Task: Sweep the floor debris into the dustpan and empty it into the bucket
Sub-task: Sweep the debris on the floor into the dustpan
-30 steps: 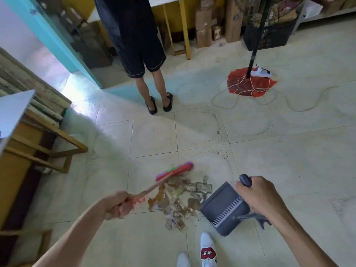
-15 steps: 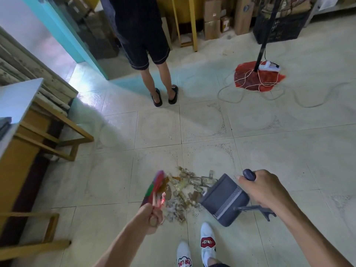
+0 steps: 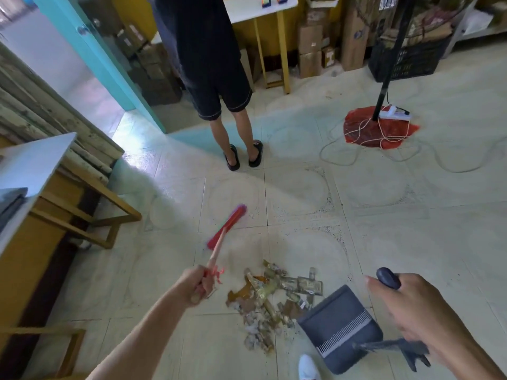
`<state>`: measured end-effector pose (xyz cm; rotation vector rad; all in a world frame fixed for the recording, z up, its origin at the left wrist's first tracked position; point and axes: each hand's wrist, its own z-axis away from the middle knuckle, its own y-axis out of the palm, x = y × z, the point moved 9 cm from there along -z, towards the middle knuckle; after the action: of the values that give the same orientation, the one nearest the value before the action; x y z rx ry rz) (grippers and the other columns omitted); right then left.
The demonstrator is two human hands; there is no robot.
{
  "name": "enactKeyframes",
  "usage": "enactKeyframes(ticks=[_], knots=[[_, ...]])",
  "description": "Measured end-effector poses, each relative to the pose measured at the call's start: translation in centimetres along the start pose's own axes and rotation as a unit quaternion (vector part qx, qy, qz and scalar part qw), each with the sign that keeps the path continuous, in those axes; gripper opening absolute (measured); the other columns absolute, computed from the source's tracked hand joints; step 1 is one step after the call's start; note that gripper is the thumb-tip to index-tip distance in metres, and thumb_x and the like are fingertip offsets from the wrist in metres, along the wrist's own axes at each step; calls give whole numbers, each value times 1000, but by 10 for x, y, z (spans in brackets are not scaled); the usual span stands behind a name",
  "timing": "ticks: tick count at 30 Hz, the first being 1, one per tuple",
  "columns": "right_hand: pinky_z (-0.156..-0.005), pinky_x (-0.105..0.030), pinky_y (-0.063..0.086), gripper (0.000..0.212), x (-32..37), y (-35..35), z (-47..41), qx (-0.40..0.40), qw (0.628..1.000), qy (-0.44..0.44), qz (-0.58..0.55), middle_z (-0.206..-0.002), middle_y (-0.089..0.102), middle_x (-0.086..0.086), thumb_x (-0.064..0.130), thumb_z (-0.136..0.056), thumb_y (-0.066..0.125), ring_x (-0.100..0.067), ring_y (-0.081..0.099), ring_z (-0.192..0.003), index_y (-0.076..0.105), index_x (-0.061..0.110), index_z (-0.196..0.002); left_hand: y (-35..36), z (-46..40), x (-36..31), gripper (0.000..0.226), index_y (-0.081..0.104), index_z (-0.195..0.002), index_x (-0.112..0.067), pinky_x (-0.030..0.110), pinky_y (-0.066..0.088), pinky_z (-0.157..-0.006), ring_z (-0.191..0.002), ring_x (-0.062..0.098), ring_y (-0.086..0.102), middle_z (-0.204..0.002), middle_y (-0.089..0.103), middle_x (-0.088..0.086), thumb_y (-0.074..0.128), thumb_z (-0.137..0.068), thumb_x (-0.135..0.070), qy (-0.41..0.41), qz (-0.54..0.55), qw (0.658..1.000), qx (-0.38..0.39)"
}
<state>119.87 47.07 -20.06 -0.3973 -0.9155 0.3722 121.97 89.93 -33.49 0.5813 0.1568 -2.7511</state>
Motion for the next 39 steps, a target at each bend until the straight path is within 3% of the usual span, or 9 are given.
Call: enactKeyframes(ticks=[3, 7, 9, 13, 18, 22, 28, 33, 39], knots=[[-32, -14, 21, 38, 28, 29, -30, 102, 977, 32, -184, -41, 35, 6, 24, -94, 65, -9, 24, -31, 42, 15, -65, 28, -44, -42, 43, 52, -62, -8, 14, 23, -26, -24, 11, 32, -38, 41, 1, 32, -100, -12, 68, -176, 980, -56], [-28, -15, 24, 21, 66, 45, -80, 122, 957, 36, -262, -44, 38, 5, 21, -95, 62, -6, 29, -30, 51, 9, -83, 65, -92, -69, 43, 57, -70, -6, 19, 28, -28, -29, 12, 35, -40, 44, 0, 34, -102, -22, 77, -231, 968, -61], [-28, -15, 23, 17, 80, 47, -109, 104, 959, 31, -260, -43, 40, 6, 19, -95, 62, -5, 30, -29, 54, 8, -85, 80, -105, -77, 42, 57, -72, -7, 19, 28, -29, -29, 11, 34, -42, 44, -1, 34, -103, -23, 69, -235, 968, -57], [-29, -15, 23, 25, 107, 54, -159, 83, 969, 22, -231, -39, 40, 7, 18, -94, 61, -6, 31, -27, 49, 12, -72, 100, -112, -80, 43, 56, -70, -7, 17, 26, -28, -28, 10, 32, -41, 43, -1, 33, -103, -24, 50, -260, 963, -50], [-28, -16, 24, 27, 143, 66, -194, 81, 974, -6, -212, -37, 43, 6, 17, -93, 59, -7, 34, -26, 52, 9, -68, 106, -101, -76, 38, 56, -86, -2, 16, 27, -25, -25, 8, 31, -41, 44, -1, 29, -104, -23, 12, -323, 945, -59], [-29, -16, 24, 27, 163, 67, -205, 76, 975, -17, -209, -42, 43, 1, 16, -93, 58, -8, 33, -27, 52, 9, -68, 84, -77, -93, 38, 47, -73, -5, 15, 23, -25, -26, 7, 28, -43, 37, -1, 24, -103, -12, -57, -309, 948, 40], [-27, -15, 24, 24, 169, 57, -200, 65, 981, -33, -182, -45, 47, 0, 19, -91, 62, -7, 35, -25, 56, 9, -70, 52, -34, -155, 48, 49, -60, -5, 10, 25, -22, -22, 7, 29, -41, 33, -1, 28, -102, -14, -103, -235, 966, 43], [-31, -16, 23, 24, 150, 50, -186, 38, 983, -29, -177, -43, 47, 1, 16, -88, 60, -8, 34, -27, 55, 10, -66, 53, -47, -84, 45, 49, -69, -6, 13, 26, -22, -24, 7, 28, -43, 37, -1, 25, -105, -18, -69, -284, 956, 32], [-29, -15, 25, 22, 104, 45, -141, -12, 989, -21, -148, -46, 49, -1, 16, -85, 59, -8, 35, -26, 54, 11, -64, 35, -24, 4, 43, 53, -66, -9, 14, 22, -30, -28, 10, 27, -43, 36, 0, 25, -97, -21, -32, -452, 891, -33]])
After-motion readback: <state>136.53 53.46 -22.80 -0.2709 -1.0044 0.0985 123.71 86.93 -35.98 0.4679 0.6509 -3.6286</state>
